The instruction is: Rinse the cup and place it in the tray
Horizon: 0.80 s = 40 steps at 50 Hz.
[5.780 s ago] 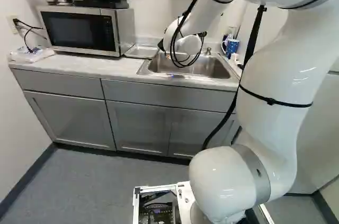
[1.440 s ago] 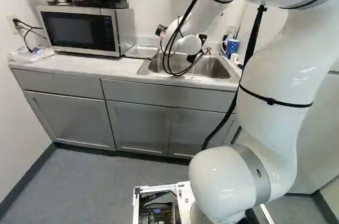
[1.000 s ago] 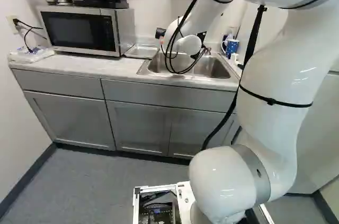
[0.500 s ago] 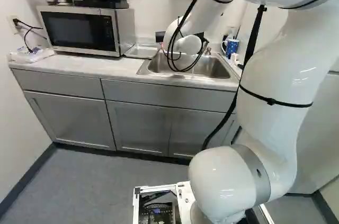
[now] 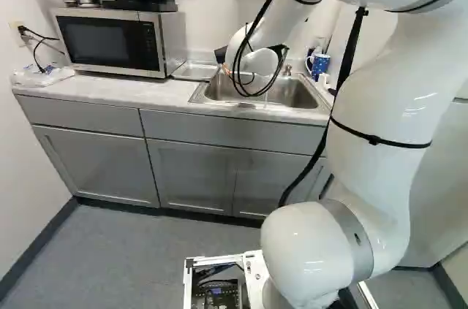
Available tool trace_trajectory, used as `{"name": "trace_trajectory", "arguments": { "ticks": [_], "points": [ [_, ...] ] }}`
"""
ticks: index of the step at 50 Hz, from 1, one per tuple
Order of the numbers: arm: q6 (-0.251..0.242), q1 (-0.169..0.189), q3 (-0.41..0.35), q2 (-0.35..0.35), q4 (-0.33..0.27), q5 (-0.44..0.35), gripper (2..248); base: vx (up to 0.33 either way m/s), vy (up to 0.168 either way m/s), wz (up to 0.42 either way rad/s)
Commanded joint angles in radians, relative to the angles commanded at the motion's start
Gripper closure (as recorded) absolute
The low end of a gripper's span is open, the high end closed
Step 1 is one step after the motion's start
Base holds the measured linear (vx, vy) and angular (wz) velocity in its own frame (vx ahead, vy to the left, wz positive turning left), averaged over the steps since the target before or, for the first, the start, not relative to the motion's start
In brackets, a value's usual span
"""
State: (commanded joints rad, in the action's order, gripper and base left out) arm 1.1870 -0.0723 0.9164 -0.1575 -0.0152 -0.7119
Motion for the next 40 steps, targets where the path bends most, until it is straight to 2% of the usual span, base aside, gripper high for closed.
{"name": "trace_trajectory", "arguments": {
  "ticks": [40],
  "points": [
    [-0.420, 0.000, 0.000, 0.000, 0.000, 0.000, 125, 0.000, 0.000, 0.000]
  ]
}}
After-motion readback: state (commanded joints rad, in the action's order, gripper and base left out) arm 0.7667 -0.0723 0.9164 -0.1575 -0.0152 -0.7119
